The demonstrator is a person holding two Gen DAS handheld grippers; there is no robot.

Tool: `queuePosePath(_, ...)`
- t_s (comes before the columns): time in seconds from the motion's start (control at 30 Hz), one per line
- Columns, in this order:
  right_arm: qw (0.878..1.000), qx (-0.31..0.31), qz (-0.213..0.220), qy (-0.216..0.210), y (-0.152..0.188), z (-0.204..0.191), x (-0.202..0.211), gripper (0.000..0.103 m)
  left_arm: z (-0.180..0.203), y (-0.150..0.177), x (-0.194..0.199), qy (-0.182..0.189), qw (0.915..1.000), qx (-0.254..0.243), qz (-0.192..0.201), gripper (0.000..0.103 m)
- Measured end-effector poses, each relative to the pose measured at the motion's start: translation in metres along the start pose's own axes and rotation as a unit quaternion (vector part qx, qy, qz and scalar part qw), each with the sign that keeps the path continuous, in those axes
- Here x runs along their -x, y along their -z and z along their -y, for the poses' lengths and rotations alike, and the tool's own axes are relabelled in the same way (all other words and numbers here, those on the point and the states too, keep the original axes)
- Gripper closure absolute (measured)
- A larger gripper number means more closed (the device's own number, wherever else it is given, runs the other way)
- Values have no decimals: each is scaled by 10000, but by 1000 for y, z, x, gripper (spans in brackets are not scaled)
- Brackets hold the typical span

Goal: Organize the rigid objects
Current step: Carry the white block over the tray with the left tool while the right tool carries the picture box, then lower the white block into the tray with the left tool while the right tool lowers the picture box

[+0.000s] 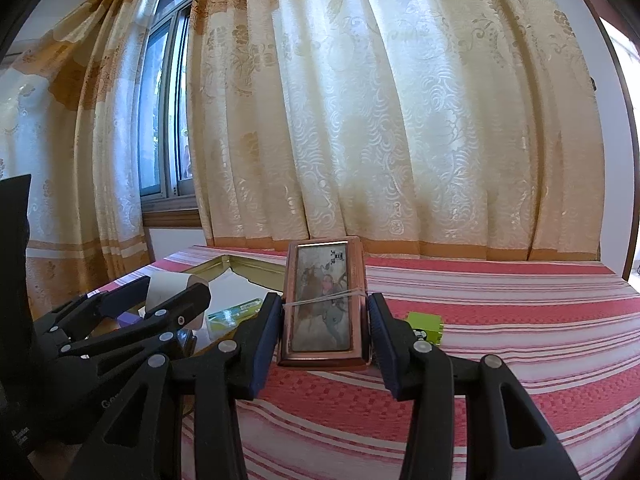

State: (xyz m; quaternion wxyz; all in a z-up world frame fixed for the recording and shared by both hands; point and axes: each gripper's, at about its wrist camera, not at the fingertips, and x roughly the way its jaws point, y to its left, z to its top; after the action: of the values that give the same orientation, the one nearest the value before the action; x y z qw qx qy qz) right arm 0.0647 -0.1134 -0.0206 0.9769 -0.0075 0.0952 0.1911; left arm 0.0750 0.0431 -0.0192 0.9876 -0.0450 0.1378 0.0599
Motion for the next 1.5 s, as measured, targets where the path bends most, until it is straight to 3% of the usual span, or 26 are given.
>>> queuePosePath(1.5, 9992, 206, -33, -343, 1, -33, -9, 56, -32, 0, 3, -155, 9996, 213, 46, 40)
